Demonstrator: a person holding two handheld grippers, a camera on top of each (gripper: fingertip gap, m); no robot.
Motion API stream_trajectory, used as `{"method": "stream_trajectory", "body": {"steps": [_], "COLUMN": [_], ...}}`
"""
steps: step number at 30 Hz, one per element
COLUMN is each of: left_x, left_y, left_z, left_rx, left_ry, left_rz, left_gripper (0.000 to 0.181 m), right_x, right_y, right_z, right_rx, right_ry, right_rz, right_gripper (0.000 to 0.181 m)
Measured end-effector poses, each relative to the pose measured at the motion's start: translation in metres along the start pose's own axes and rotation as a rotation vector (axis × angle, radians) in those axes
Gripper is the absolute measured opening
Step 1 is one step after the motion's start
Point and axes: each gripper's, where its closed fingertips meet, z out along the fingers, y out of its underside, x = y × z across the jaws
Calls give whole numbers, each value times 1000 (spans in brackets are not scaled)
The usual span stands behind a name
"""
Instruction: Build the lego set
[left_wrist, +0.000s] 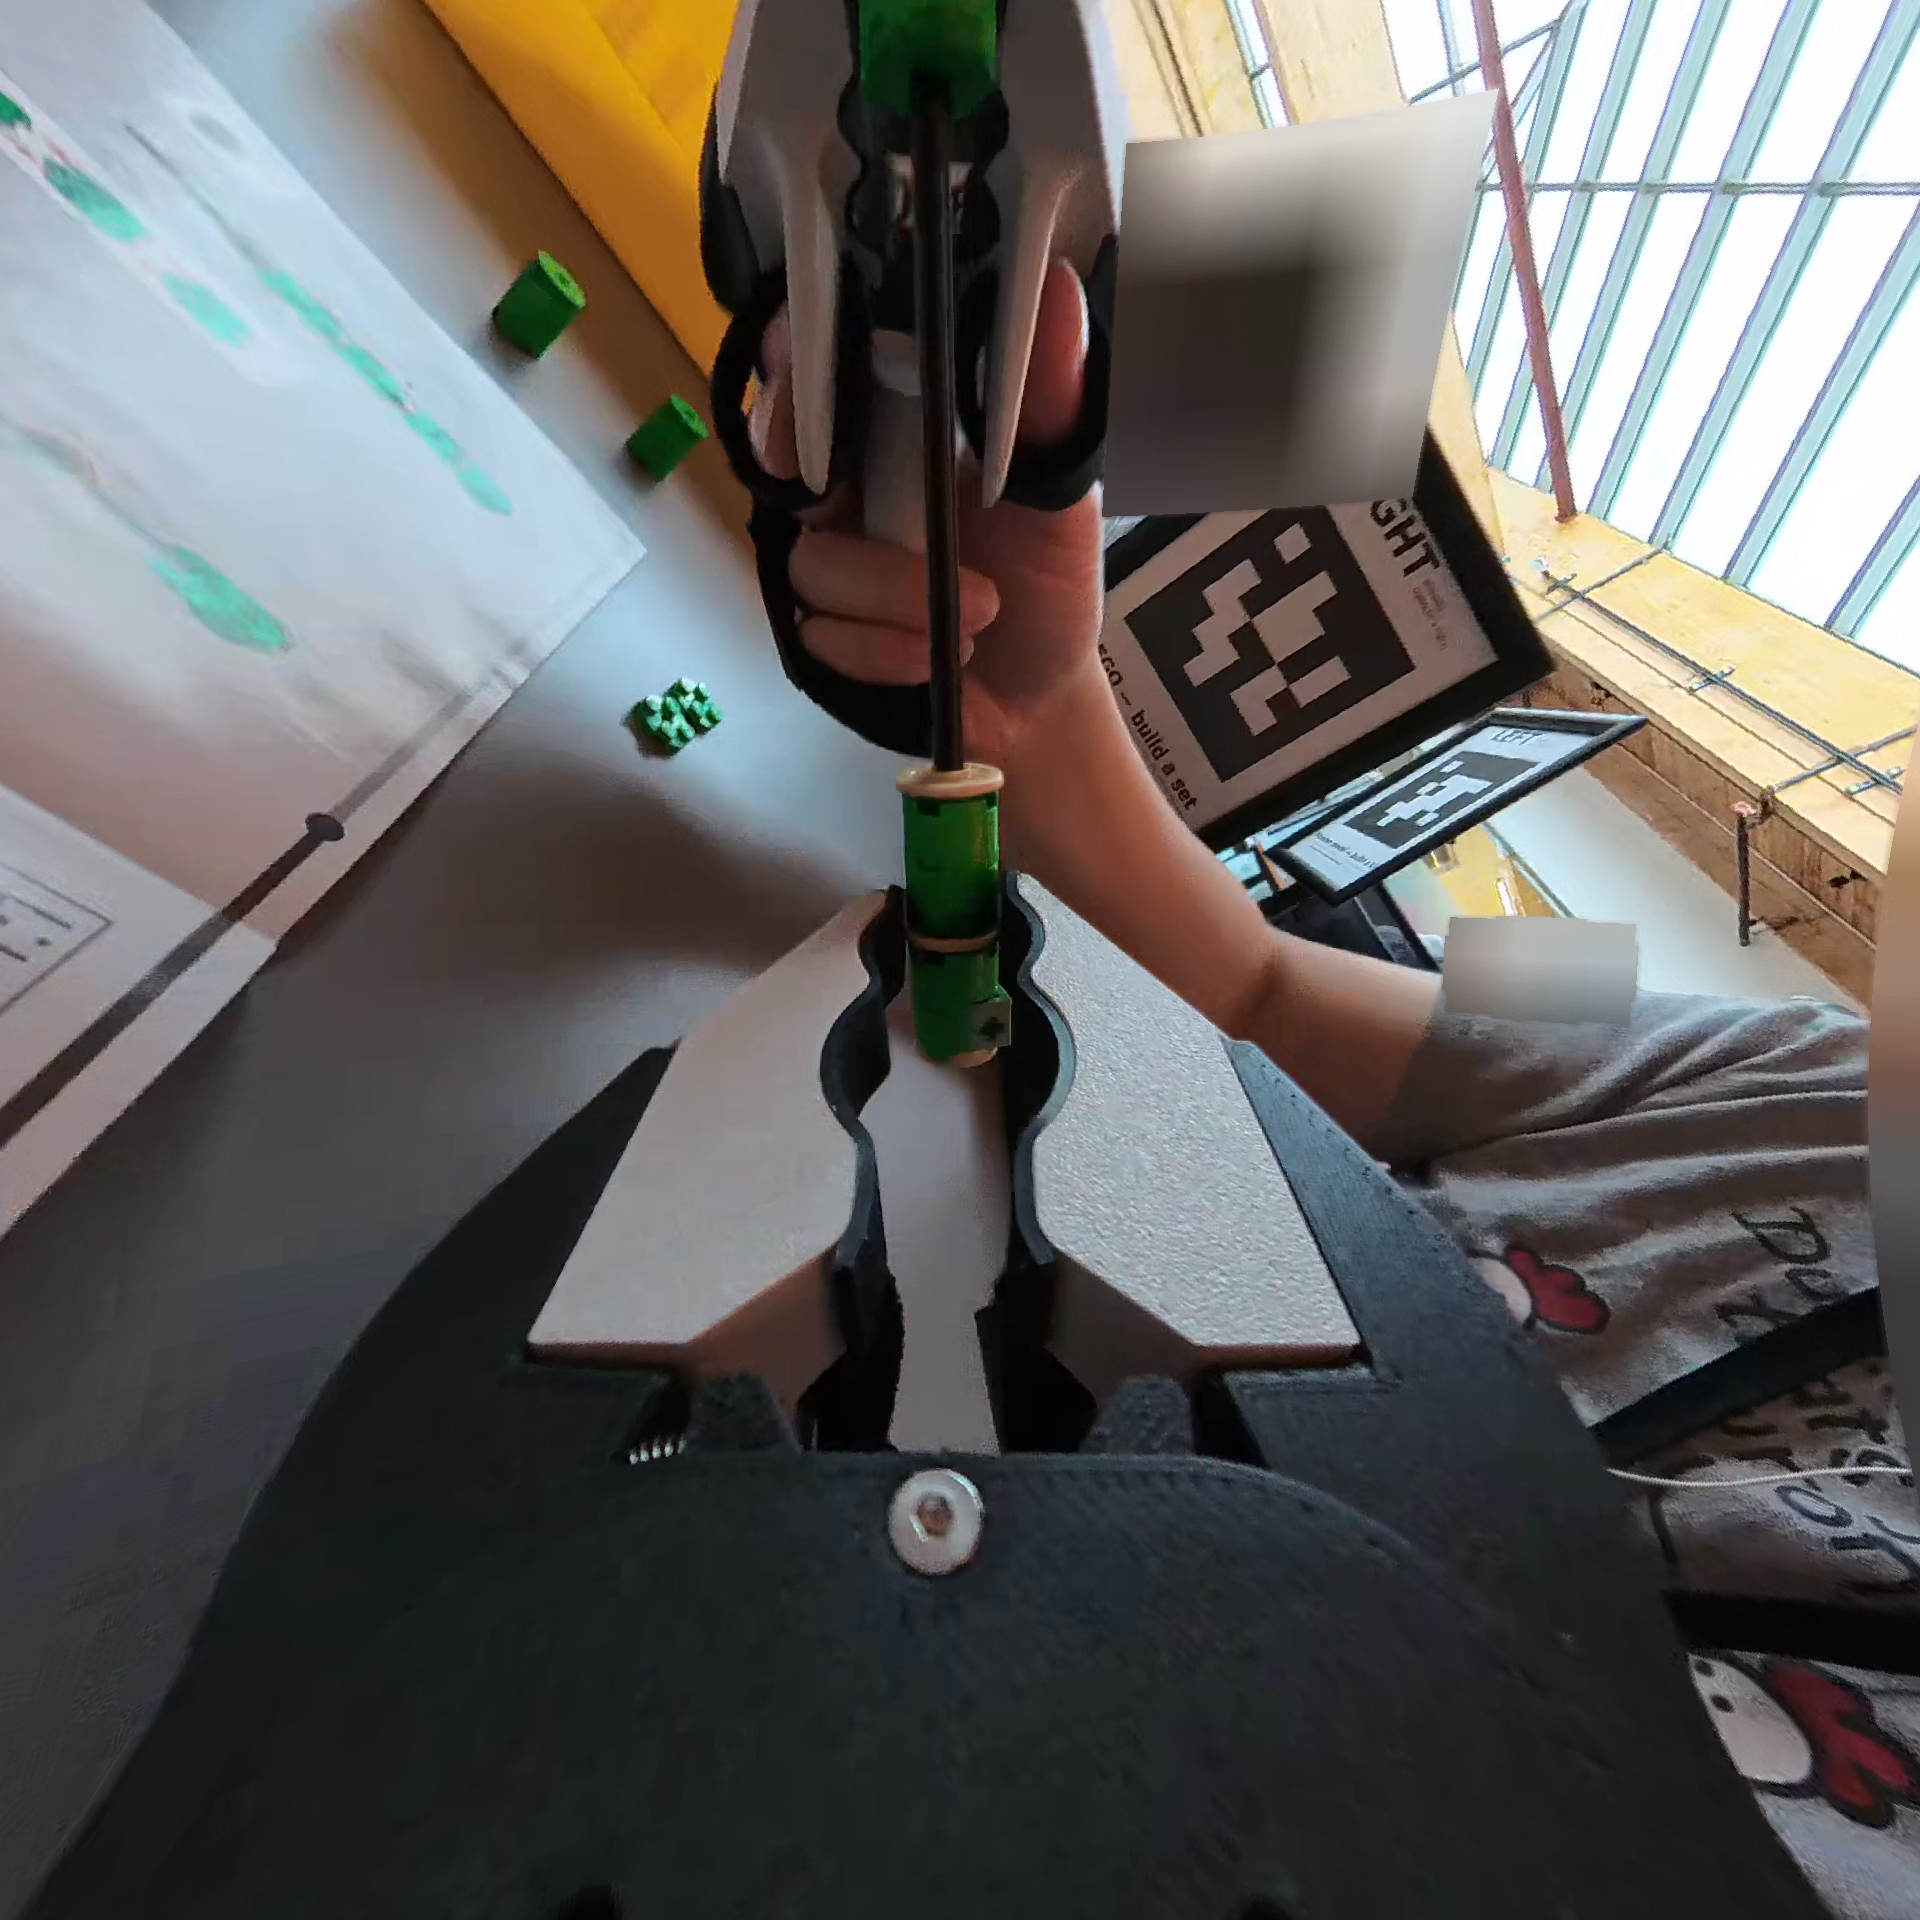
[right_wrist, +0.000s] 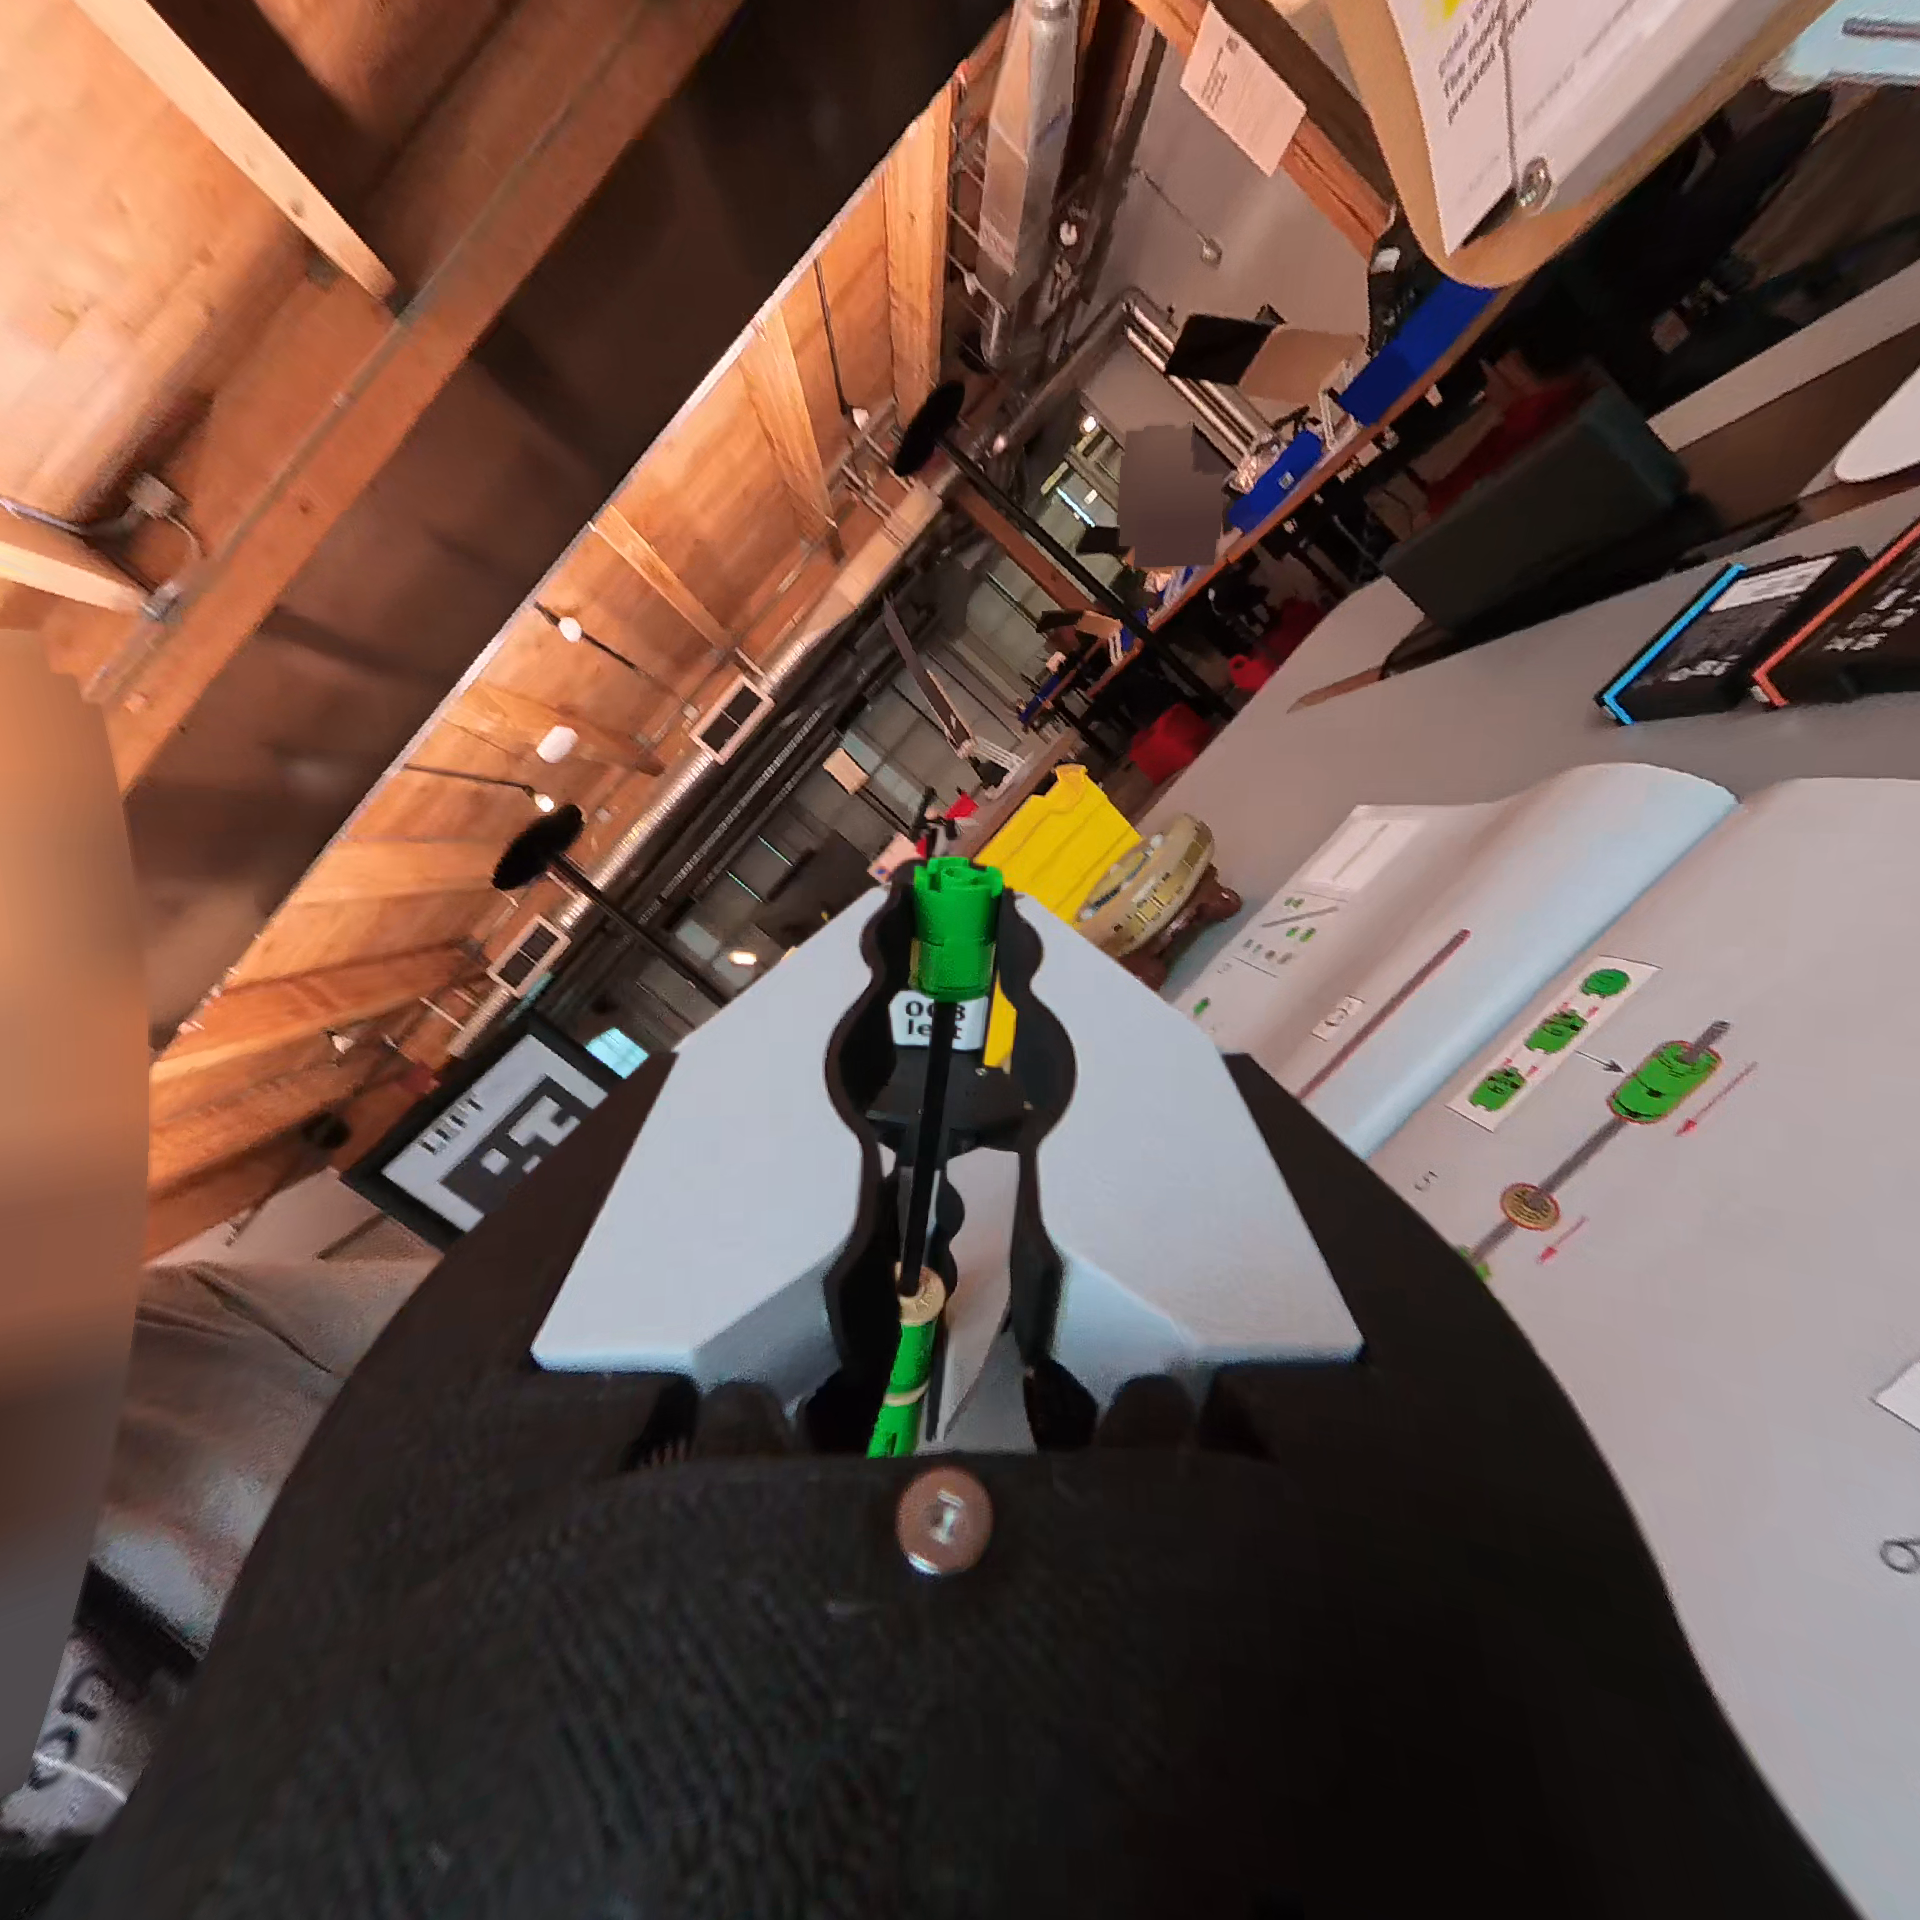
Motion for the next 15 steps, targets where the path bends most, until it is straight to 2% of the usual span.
{"method": "stream_trajectory", "body": {"steps": [7,15], "left_x": [-14,-22], "left_y": [-6,2], "left_z": [-6,-3], "left_rx": [41,-7], "left_ry": [-3,-48], "left_rz": [-38,-60], "left_gripper": [14,15], "right_x": [17,23], "right_y": [-2,5], "right_z": [-12,-15], "right_rx": [30,38], "right_ry": [24,-13], "right_rz": [24,7], "right_gripper": [13,14]}}
